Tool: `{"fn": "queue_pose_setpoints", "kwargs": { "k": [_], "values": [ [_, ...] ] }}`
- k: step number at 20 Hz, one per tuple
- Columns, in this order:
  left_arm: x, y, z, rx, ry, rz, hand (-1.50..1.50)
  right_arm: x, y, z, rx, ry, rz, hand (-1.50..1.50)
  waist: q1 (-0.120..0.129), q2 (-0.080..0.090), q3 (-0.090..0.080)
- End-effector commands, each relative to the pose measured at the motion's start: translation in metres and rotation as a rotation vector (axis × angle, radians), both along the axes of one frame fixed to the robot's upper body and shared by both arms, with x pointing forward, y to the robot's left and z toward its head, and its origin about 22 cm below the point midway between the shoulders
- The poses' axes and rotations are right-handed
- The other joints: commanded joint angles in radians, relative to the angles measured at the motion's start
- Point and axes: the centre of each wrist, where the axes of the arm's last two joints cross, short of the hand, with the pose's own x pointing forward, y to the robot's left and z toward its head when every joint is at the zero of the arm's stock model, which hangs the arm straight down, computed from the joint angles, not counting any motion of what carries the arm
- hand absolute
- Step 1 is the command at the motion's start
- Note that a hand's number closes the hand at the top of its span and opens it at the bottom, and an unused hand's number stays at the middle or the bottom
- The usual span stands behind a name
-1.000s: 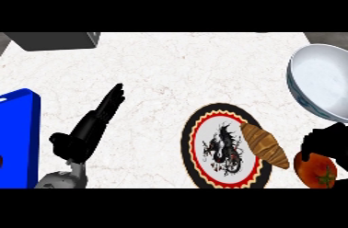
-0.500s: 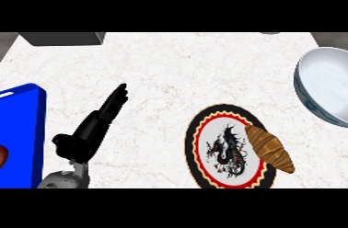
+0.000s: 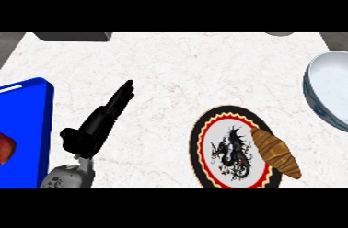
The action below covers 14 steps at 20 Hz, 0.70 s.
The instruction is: Pick the tomato from the plate and place it in the bowl
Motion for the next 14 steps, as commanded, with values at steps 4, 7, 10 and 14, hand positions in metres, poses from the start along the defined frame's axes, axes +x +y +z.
{"fn": "queue_pose_setpoints", "kwargs": {
  "k": [4, 7, 10, 14],
  "values": [
    [0.006, -0.008, 0.004, 0.006, -0.006, -0.026, 0.0, 0.059, -0.014, 0.003, -0.071, -0.025, -0.081, 1.5, 0.018, 0.004, 0.0],
    [-0.006, -0.012, -0.014, -0.02, -0.009, -0.054, 0.0, 0.06, -0.013, -0.031, -0.186, 0.199, -0.106, 1.5, 0.036, 0.009, 0.0],
    [0.0, -0.008, -0.011, 0.006, -0.006, -0.036, 0.0, 0.062, -0.022, -0.036, -0.18, 0.396, -0.079, 1.5, 0.025, 0.007, 0.0],
    [0.017, 0.005, -0.014, 0.007, -0.017, -0.006, 0.0, 0.09, -0.01, -0.048, -0.09, 0.436, 0.075, -1.5, 0.021, 0.009, 0.001]
  ]
}}
